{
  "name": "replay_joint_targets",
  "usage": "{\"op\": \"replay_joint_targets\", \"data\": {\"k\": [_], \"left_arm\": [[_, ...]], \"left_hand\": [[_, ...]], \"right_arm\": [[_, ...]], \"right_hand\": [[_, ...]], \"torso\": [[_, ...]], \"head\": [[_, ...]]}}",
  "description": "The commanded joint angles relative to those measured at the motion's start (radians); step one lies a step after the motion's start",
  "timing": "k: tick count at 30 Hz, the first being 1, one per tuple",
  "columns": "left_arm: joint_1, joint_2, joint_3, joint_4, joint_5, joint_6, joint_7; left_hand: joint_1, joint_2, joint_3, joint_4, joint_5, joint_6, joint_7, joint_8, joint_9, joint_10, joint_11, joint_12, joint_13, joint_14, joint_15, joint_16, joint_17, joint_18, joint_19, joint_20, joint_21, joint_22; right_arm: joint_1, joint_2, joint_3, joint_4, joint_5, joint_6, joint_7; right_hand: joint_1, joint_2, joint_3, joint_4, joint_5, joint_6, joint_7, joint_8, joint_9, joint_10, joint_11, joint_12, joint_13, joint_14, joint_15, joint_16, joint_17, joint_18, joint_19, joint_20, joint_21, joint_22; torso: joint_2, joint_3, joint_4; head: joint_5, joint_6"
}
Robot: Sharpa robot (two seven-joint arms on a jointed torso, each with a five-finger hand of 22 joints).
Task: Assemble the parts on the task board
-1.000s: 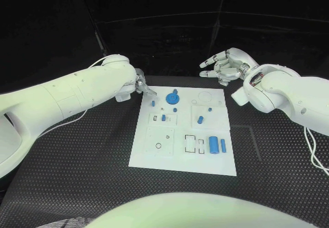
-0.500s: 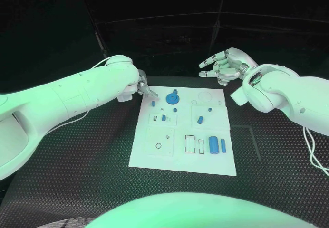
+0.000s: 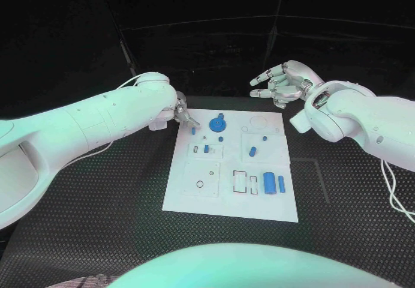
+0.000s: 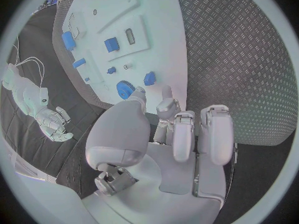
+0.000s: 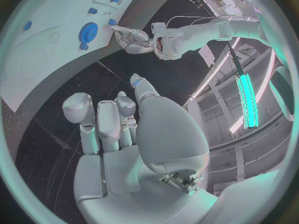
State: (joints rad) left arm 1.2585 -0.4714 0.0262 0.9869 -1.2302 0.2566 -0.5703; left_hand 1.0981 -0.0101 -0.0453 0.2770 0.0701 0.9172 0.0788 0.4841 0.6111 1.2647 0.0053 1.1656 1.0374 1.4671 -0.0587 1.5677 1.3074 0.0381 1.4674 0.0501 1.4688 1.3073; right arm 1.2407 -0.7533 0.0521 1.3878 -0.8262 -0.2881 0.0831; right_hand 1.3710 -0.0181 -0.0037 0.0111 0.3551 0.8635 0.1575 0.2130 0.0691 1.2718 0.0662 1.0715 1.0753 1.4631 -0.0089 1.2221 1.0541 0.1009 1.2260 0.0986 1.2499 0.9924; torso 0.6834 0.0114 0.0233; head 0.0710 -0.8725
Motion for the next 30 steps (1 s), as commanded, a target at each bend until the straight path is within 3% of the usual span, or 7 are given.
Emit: {"op": "replay_joint_targets", "data": {"k": [1, 23, 30], "left_arm": [[0.001, 0.002, -0.001, -0.001, -0.008, 0.026, 0.018], [0.001, 0.002, -0.006, 0.017, -0.007, 0.027, 0.032], [0.001, -0.001, -0.015, 0.024, -0.007, 0.03, 0.031]], "left_hand": [[0.008, 0.004, -0.008, 0.0, -0.001, 0.008, -0.003, -0.004, -0.002, 0.002, -0.001, 0.005, 0.0, 0.104, 0.003, 0.003, 0.263, -0.008, 0.045, 0.004, -0.002, 0.156], [0.019, 0.011, -0.011, -0.003, 0.001, 0.012, -0.004, -0.006, -0.006, 0.003, -0.002, 0.006, 0.001, 0.104, 0.002, 0.003, 0.263, -0.009, 0.046, 0.003, 0.0, 0.159], [0.035, 0.021, -0.015, -0.009, 0.01, 0.016, -0.004, -0.008, -0.01, 0.003, -0.002, 0.007, 0.0, 0.104, 0.001, 0.003, 0.263, -0.009, 0.046, 0.003, -0.001, 0.158]], "right_arm": [[0.002, 0.002, 0.001, 0.0, -0.001, 0.005, 0.008], [0.002, 0.012, 0.001, -0.011, -0.001, 0.009, 0.009], [0.002, 0.013, 0.001, -0.014, -0.001, 0.01, 0.009]], "right_hand": [[-0.009, 0.005, 0.007, 0.0, 0.006, -0.008, -0.002, 0.004, -0.001, -0.006, -0.003, -0.001, -0.001, 0.005, -0.005, -0.005, 0.0, 0.018, -0.003, -0.002, -0.006, 0.0], [-0.007, 0.006, 0.011, -0.002, 0.012, -0.008, -0.002, 0.006, -0.001, -0.007, -0.003, -0.001, -0.002, 0.005, -0.005, -0.006, 0.001, 0.018, -0.003, -0.002, -0.007, -0.001], [-0.006, 0.006, 0.012, -0.002, 0.014, -0.008, -0.002, 0.006, -0.001, -0.006, -0.004, -0.001, -0.002, 0.005, -0.005, -0.007, 0.001, 0.018, -0.003, -0.003, -0.007, -0.001]], "torso": [[0.0, 0.0005, -0.0002], [0.0, 0.0005, 0.0001], [-0.001, 0.0003, -0.0002]], "head": [[-0.001, 0.0], [0.001, 0.0], [0.002, 0.0]]}}
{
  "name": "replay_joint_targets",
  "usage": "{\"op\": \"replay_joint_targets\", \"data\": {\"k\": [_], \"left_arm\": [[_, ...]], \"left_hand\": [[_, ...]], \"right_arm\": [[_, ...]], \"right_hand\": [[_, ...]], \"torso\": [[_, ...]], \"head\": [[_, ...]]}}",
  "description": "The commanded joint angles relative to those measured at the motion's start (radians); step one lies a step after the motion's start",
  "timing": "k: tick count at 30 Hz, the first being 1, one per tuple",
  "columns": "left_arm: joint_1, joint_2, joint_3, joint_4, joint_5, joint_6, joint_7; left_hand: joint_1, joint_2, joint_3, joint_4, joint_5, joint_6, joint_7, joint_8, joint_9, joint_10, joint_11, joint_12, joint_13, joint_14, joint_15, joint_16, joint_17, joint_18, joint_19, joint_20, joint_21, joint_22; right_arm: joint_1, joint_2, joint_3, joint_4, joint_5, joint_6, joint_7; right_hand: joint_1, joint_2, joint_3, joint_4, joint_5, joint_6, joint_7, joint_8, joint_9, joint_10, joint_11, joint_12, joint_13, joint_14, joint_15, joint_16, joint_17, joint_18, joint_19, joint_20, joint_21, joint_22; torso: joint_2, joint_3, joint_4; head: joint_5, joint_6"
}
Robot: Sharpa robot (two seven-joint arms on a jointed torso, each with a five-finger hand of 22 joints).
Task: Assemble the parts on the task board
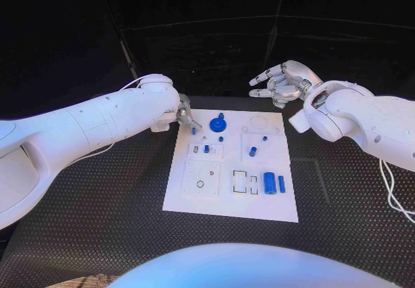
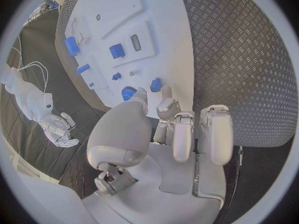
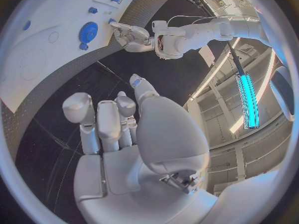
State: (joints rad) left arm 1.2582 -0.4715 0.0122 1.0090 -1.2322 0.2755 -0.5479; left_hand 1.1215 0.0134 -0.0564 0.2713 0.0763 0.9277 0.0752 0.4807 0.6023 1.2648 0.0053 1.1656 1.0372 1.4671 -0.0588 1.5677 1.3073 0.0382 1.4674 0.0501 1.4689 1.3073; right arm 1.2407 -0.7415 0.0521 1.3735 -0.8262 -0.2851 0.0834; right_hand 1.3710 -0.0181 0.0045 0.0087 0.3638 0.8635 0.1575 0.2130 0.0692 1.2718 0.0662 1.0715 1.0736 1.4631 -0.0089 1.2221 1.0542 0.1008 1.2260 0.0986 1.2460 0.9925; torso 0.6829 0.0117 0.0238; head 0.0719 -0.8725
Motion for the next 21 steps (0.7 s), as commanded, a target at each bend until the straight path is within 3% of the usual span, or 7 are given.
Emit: {"op": "replay_joint_targets", "data": {"k": [1, 7, 13, 21], "left_arm": [[0.002, -0.001, -0.001, 0.001, -0.005, 0.009, 0.009], [0.002, 0.003, -0.004, -0.002, -0.005, 0.002, 0.013], [0.002, 0.006, -0.004, -0.003, -0.002, 0.0, 0.016], [0.001, 0.007, -0.004, -0.005, 0.025, -0.013, 0.023]], "left_hand": [[0.015, -0.001, -0.004, -0.004, 0.005, 0.006, -0.001, -0.005, -0.002, 0.003, -0.002, 0.006, 0.0, 0.104, 0.001, 0.003, 0.263, -0.009, 0.046, 0.003, -0.001, 0.158], [0.043, 0.02, -0.001, -0.018, 0.009, 0.01, -0.001, -0.009, -0.009, 0.004, -0.003, 0.007, -0.001, 0.104, 0.001, 0.003, 0.263, -0.009, 0.046, 0.002, -0.001, 0.159], [0.051, 0.026, 0.0, -0.022, 0.008, 0.011, -0.001, -0.01, -0.011, 0.004, -0.003, 0.007, -0.001, 0.104, 0.001, 0.003, 0.263, -0.009, 0.046, 0.002, -0.001, 0.159], [0.107, 0.068, 0.027, -0.058, -0.003, 0.013, -0.002, -0.016, -0.02, 0.001, -0.004, 0.002, -0.008, 0.104, 0.0, 0.003, 0.263, -0.008, 0.046, 0.001, -0.002, 0.159]], "right_arm": [[0.002, 0.001, 0.001, 0.0, -0.001, 0.007, 0.009], [0.002, 0.003, 0.001, -0.001, -0.001, 0.008, 0.009], [0.002, 0.004, 0.001, -0.002, -0.001, 0.008, 0.01], [0.002, 0.005, 0.001, -0.004, -0.001, 0.008, 0.01]], "right_hand": [[-0.006, 0.006, 0.004, 0.0, 0.006, -0.008, -0.002, 0.006, -0.001, -0.006, -0.004, -0.001, 0.0, 0.005, -0.005, -0.007, 0.001, 0.018, -0.003, -0.003, -0.003, -0.001], [-0.006, 0.007, 0.005, 0.0, 0.008, -0.008, -0.002, 0.007, -0.001, -0.006, -0.004, -0.001, -0.001, 0.006, -0.006, -0.007, 0.002, 0.018, -0.002, -0.003, -0.003, -0.001], [-0.006, 0.007, 0.007, -0.001, 0.011, -0.008, -0.002, 0.007, -0.001, -0.006, -0.004, 0.0, 0.0, 0.006, -0.006, -0.006, 0.003, 0.018, -0.002, -0.003, -0.004, -0.001], [-0.006, 0.007, 0.007, -0.001, 0.011, -0.008, -0.002, 0.007, -0.001, -0.006, -0.004, 0.0, 0.0, 0.006, -0.006, -0.006, 0.003, 0.018, -0.002, -0.003, -0.004, -0.001]], "torso": [[0.0, 0.0, -0.0005], [0.0, -0.0003, -0.0012], [0.001, -0.0002, -0.0006], [0.0, -0.0004, -0.0008]], "head": [[0.001, 0.0], [0.001, 0.0], [0.0, 0.0], [0.0, 0.0]]}}
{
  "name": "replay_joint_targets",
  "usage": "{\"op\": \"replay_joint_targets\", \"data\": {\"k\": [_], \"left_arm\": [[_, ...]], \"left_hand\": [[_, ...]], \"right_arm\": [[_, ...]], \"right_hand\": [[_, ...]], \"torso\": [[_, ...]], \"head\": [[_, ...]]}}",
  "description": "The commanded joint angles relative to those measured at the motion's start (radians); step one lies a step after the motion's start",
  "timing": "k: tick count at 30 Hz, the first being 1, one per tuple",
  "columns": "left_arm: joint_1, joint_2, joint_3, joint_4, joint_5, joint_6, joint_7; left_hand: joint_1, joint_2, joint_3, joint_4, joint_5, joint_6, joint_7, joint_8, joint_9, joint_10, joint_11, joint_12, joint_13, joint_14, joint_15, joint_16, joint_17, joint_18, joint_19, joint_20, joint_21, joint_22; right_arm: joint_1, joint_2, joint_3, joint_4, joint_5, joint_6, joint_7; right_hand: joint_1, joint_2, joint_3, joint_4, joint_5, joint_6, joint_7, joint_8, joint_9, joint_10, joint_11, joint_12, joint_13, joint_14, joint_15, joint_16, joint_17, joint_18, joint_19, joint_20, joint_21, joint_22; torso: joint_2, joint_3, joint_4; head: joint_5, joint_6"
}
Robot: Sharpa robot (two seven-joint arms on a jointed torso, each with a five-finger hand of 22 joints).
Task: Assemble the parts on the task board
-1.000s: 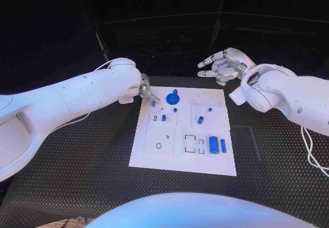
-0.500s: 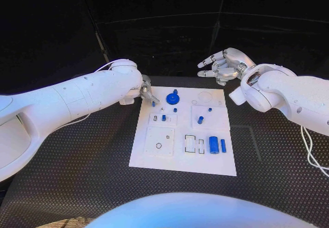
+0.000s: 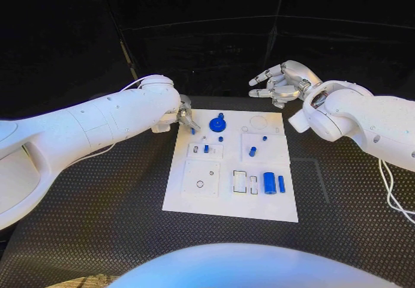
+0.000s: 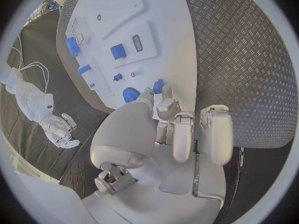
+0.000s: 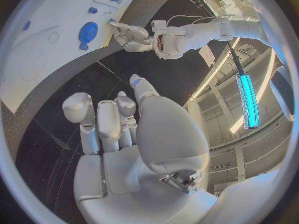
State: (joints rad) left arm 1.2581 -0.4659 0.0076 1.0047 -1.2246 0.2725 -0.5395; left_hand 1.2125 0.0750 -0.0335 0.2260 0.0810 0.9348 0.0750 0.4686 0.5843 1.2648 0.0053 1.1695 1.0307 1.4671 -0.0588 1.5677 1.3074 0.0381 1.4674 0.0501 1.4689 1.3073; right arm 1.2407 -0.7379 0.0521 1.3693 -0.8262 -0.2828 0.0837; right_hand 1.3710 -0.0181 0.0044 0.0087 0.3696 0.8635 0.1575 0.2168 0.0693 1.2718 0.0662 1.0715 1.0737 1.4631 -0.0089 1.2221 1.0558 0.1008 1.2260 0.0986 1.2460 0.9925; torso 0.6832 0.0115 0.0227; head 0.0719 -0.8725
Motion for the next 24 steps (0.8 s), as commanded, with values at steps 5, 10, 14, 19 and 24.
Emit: {"op": "replay_joint_targets", "data": {"k": [5, 10, 14, 19, 24], "left_arm": [[0.002, 0.002, 0.0, -0.001, 0.027, -0.014, 0.024], [0.001, 0.001, 0.0, -0.001, 0.039, -0.006, 0.029], [0.001, -0.001, 0.0, -0.001, 0.046, 0.001, 0.032], [0.0, -0.011, 0.0, 0.008, 0.071, -0.016, 0.033], [-0.005, -0.052, 0.0, 0.058, 0.181, -0.076, 0.026]], "left_hand": [[0.095, 0.046, 0.068, -0.069, -0.02, 0.0, -0.008, -0.012, -0.01, -0.004, -0.01, -0.009, -0.008, 0.104, -0.005, 0.003, 0.263, -0.008, 0.045, -0.002, -0.004, 0.158], [0.163, 0.058, 0.157, -0.133, -0.014, -0.008, -0.011, -0.021, -0.018, -0.011, -0.013, -0.02, -0.015, 0.104, -0.008, 0.003, 0.263, -0.007, 0.044, -0.007, -0.007, 0.157], [0.152, 0.032, 0.291, -0.18, 0.006, -0.009, -0.002, -0.018, -0.019, -0.012, -0.009, -0.034, -0.027, 0.104, -0.001, 0.003, 0.263, -0.007, 0.043, -0.004, -0.009, 0.156], [0.069, -0.021, 0.46, -0.211, 0.006, -0.013, 0.001, 0.0, -0.006, -0.007, -0.007, -0.039, -0.035, 0.104, 0.0, 0.003, 0.263, -0.006, 0.042, -0.001, -0.012, 0.157], [-0.007, -0.064, 0.605, -0.245, 0.025, -0.016, -0.003, 0.032, 0.017, -0.007, -0.008, -0.05, -0.05, 0.104, -0.001, 0.003, 0.263, -0.006, 0.042, -0.002, -0.015, 0.156]], "right_arm": [[0.002, 0.001, 0.001, -0.002, -0.001, 0.006, 0.009], [0.002, 0.002, 0.001, -0.004, -0.001, 0.007, 0.009], [0.002, 0.002, 0.001, -0.004, -0.001, 0.007, 0.009], [0.002, 0.001, 0.001, -0.005, -0.001, 0.007, 0.009], [0.002, 0.0, 0.001, -0.006, -0.001, 0.009, 0.009]], "right_hand": [[-0.006, 0.007, 0.008, -0.001, 0.007, -0.008, -0.002, 0.003, -0.001, -0.006, -0.004, 0.0, -0.001, 0.006, -0.006, -0.006, 0.001, 0.018, -0.001, -0.003, -0.004, 0.0], [-0.005, 0.007, 0.009, -0.001, 0.009, -0.008, -0.002, 0.004, -0.001, -0.006, -0.004, 0.0, -0.001, 0.006, -0.006, -0.006, 0.002, 0.018, -0.001, -0.003, -0.004, 0.0], [-0.005, 0.007, 0.009, -0.001, 0.009, -0.008, -0.002, 0.004, -0.001, -0.006, -0.004, 0.0, -0.001, 0.006, -0.006, -0.006, 0.002, 0.018, -0.001, -0.003, -0.004, 0.0], [-0.005, 0.007, 0.009, -0.001, 0.009, -0.008, -0.002, 0.004, -0.001, -0.006, -0.004, 0.0, -0.001, 0.006, -0.006, -0.006, 0.002, 0.018, -0.001, -0.003, -0.004, 0.0], [-0.005, 0.008, 0.01, -0.001, 0.01, -0.008, -0.002, 0.004, -0.001, -0.006, -0.004, 0.0, -0.001, 0.007, -0.006, -0.006, 0.002, 0.018, -0.001, -0.003, -0.004, -0.001]], "torso": [[0.0, 0.0, 0.0009], [-0.001, 0.0001, 0.0003], [-0.001, 0.0002, 0.001], [-0.001, 0.0002, 0.0011], [-0.002, 0.0, 0.0013]], "head": [[0.0, 0.0], [0.0, 0.0], [0.0, 0.0], [0.001, 0.0], [0.001, 0.0]]}}
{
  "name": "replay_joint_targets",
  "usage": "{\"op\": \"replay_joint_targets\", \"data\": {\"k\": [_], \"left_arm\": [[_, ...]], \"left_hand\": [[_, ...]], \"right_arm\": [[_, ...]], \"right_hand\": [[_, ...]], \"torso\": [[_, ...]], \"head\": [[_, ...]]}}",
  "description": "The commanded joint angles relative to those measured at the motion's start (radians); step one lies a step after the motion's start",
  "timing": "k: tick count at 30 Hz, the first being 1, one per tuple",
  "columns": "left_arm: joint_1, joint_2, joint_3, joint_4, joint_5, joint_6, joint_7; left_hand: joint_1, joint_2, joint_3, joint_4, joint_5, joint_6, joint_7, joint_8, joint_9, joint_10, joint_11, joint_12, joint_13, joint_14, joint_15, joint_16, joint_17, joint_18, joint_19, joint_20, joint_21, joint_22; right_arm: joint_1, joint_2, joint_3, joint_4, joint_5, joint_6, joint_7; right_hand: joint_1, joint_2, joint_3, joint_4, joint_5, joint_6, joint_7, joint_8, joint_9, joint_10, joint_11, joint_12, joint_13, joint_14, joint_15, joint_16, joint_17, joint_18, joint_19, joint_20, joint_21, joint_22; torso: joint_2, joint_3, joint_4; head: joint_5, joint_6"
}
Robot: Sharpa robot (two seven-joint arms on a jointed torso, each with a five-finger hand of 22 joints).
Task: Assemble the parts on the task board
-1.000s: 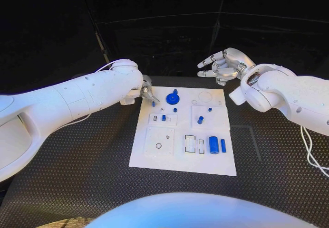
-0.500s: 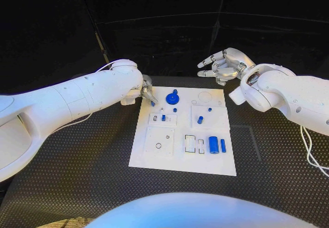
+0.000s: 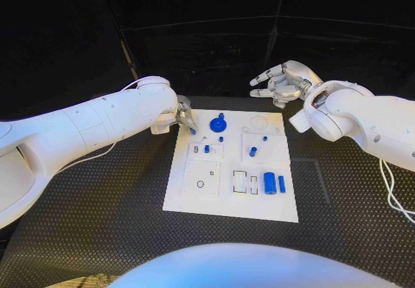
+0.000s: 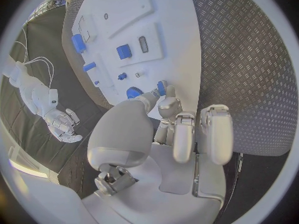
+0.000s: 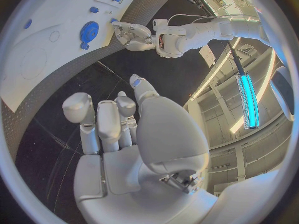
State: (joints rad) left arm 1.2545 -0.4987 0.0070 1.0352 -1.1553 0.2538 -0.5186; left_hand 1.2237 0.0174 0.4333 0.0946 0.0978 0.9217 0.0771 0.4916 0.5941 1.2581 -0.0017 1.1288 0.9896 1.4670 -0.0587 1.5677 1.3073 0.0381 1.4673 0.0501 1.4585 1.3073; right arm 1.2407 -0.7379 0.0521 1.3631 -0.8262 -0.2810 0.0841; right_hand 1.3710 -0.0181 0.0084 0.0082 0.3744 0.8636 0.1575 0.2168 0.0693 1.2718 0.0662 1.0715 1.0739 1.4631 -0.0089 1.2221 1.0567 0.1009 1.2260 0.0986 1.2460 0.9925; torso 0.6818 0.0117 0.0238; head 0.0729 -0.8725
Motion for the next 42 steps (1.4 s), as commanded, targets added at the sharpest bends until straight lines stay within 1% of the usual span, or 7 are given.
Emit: {"op": "replay_joint_targets", "data": {"k": [1, 5, 10, 19, 25, 30, 42], "left_arm": [[-0.003, -0.028, 0.0, 0.041, 0.13, -0.068, 0.004], [-0.012, -0.078, 0.0, 0.117, 0.198, -0.132, 0.002], [-0.029, -0.141, 0.0, 0.226, 0.231, -0.214, 0.005], [-0.059, -0.214, -0.001, 0.352, 0.122, -0.293, 0.022], [-0.081, -0.236, -0.001, 0.384, 0.049, -0.322, 0.032], [-0.096, -0.245, -0.001, 0.397, 0.003, -0.338, 0.037], [-0.112, -0.237, -0.001, 0.409, -0.016, -0.347, 0.038]], "left_hand": [[-0.032, -0.014, 0.158, -0.119, 0.015, -0.005, -0.005, 0.015, 0.012, 0.0, -0.002, -0.012, -0.013, 0.104, -0.001, 0.003, 0.263, -0.006, 0.042, -0.002, -0.005, 0.156], [-0.065, -0.028, 0.204, -0.133, 0.043, -0.006, -0.007, 0.033, 0.023, 0.004, -0.003, -0.015, -0.018, 0.104, -0.004, 0.003, 0.263, -0.006, 0.043, -0.003, -0.004, 0.158], [-0.087, -0.04, 0.233, -0.145, 0.057, -0.008, -0.01, 0.047, 0.032, 0.005, -0.006, -0.022, -0.027, 0.104, -0.006, 0.003, 0.263, -0.006, 0.043, -0.005, -0.005, 0.158], [-0.095, -0.063, 0.257, -0.164, 0.062, -0.01, -0.013, 0.062, 0.041, 0.006, -0.008, -0.029, -0.036, 0.104, -0.008, 0.003, 0.263, -0.005, 0.042, -0.007, -0.008, 0.156], [-0.089, -0.09, 0.264, -0.181, 0.062, -0.011, -0.016, 0.073, 0.047, 0.013, -0.011, -0.028, -0.036, 0.104, -0.01, 0.003, 0.263, -0.005, 0.042, -0.009, -0.009, 0.156], [-0.085, -0.1, 0.266, -0.186, 0.062, -0.013, -0.017, 0.077, 0.05, 0.016, -0.012, -0.027, -0.035, 0.104, -0.01, 0.003, 0.263, -0.005, 0.042, -0.01, -0.009, 0.156], [-0.083, -0.107, 0.266, -0.19, 0.061, -0.013, -0.017, 0.08, 0.051, 0.019, -0.012, -0.025, -0.033, 0.104, -0.011, 0.003, 0.263, -0.005, 0.042, -0.01, -0.009, 0.157]], "right_arm": [[0.002, 0.0, 0.001, -0.001, -0.001, 0.007, 0.008], [0.002, 0.0, 0.001, -0.003, -0.001, 0.009, 0.008], [0.002, 0.0, 0.001, -0.007, -0.001, 0.01, 0.008], [0.002, 0.004, 0.001, -0.015, -0.001, 0.013, 0.008], [0.001, 0.005, 0.001, -0.018, -0.001, 0.014, 0.009], [0.001, 0.005, 0.0, -0.019, -0.001, 0.014, 0.009], [0.001, 0.005, 0.0, -0.019, -0.001, 0.015, 0.01]], "right_hand": [[-0.005, 0.008, 0.006, -0.001, 0.005, -0.008, -0.002, 0.004, -0.001, -0.006, -0.004, 0.0, -0.001, 0.007, -0.006, -0.006, 0.001, 0.018, -0.001, -0.003, -0.004, -0.001], [-0.005, 0.008, 0.006, -0.001, 0.005, -0.008, -0.002, 0.004, -0.001, -0.006, -0.004, 0.0, -0.001, 0.007, -0.006, -0.006, 0.001, 0.018, -0.001, -0.003, -0.004, -0.001], [-0.005, 0.008, 0.006, -0.001, 0.005, -0.008, -0.002, 0.004, -0.001, -0.006, -0.004, 0.0, -0.001, 0.007, -0.006, -0.006, 0.001, 0.018, -0.001, -0.003, -0.004, -0.001], [-0.006, 0.008, 0.007, 0.0, 0.006, -0.008, -0.002, 0.005, -0.001, -0.006, -0.004, 0.001, -0.002, 0.007, -0.006, -0.007, 0.001, 0.018, -0.001, -0.003, -0.004, 0.0], [-0.006, 0.008, 0.007, 0.0, 0.006, -0.008, -0.002, 0.005, -0.001, -0.006, -0.004, 0.001, -0.002, 0.007, -0.006, -0.007, 0.001, 0.018, -0.001, -0.003, -0.004, 0.0], [-0.008, 0.008, 0.007, 0.0, 0.007, -0.008, -0.002, 0.005, -0.001, -0.005, -0.003, 0.001, -0.001, 0.007, -0.006, -0.007, 0.001, 0.018, -0.001, -0.003, -0.005, -0.001], [-0.008, 0.008, 0.007, 0.001, 0.008, -0.008, -0.002, 0.005, -0.001, -0.006, -0.003, 0.0, -0.002, 0.007, -0.006, -0.008, 0.0, 0.018, -0.001, -0.003, -0.005, -0.001]], "torso": [[0.0, 0.0, 0.0005], [-0.001, 0.0009, 0.003], [-0.003, 0.0019, 0.0051], [-0.006, 0.0021, 0.0063], [-0.004, 0.0013, 0.0062], [-0.003, 0.0011, 0.0049], [-0.002, 0.0013, 0.0047]], "head": [[-0.001, 0.0], [0.0, 0.0], [0.001, 0.0], [0.005, 0.0], [0.006, 0.0], [0.007, 0.0], [0.01, 0.0]]}}
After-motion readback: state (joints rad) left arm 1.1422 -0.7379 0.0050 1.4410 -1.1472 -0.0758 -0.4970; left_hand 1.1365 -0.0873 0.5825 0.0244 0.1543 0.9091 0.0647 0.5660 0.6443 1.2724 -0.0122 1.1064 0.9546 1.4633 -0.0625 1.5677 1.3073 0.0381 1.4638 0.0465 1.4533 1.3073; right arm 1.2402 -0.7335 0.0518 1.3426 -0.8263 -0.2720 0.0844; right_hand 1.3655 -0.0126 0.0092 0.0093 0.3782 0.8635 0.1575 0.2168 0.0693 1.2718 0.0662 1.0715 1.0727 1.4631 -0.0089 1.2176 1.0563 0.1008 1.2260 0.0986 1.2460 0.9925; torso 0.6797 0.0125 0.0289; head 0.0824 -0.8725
